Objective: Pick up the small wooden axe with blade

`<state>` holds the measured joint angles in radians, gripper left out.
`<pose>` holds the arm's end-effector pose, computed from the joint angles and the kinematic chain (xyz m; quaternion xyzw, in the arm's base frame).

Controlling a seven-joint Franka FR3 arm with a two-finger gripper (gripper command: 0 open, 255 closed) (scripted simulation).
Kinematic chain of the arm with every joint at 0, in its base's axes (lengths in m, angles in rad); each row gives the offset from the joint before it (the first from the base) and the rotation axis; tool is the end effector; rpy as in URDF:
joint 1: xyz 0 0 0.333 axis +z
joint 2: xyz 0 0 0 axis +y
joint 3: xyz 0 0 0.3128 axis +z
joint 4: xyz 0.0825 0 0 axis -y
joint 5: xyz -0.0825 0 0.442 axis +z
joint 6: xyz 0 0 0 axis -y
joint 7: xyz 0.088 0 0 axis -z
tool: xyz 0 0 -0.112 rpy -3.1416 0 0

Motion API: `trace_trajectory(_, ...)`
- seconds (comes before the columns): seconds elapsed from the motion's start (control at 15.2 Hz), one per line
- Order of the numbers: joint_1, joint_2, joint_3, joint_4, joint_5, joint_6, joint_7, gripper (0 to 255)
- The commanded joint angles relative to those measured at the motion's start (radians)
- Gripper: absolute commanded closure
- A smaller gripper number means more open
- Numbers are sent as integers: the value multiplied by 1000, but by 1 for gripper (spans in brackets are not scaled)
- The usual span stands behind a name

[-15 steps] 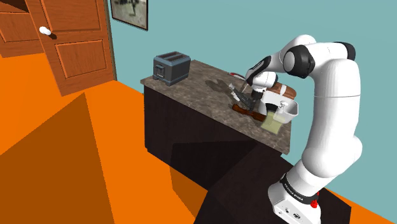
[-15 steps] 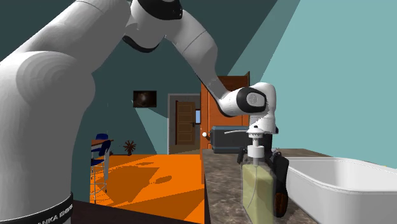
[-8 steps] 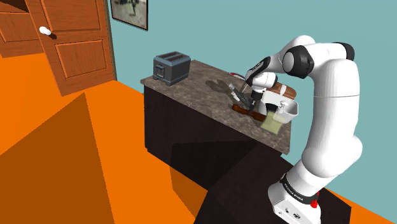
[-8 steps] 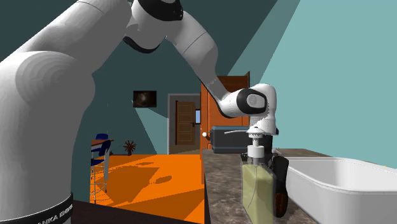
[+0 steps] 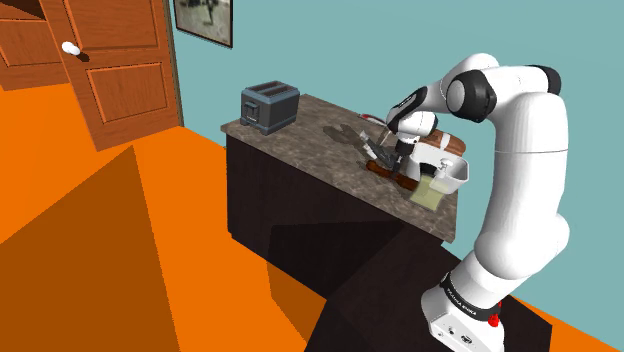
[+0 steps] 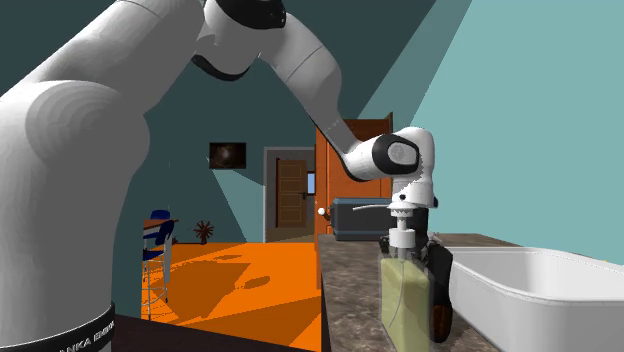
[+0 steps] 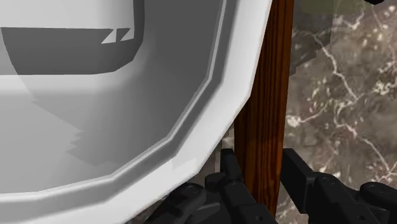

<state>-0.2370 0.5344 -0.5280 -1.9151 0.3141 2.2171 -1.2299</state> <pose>0.4767 -0.4391 0.1862 -0.9865 -0.1479 0.0496 0.0507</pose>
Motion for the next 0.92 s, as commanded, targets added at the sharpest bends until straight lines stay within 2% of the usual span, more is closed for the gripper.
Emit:
trace_trajectory(0.0, 6, -19, -8, 1, -12, -18, 7, 255)
trace_trajectory(0.86, 34, -116, -47, 25, -74, -127, 44, 255)
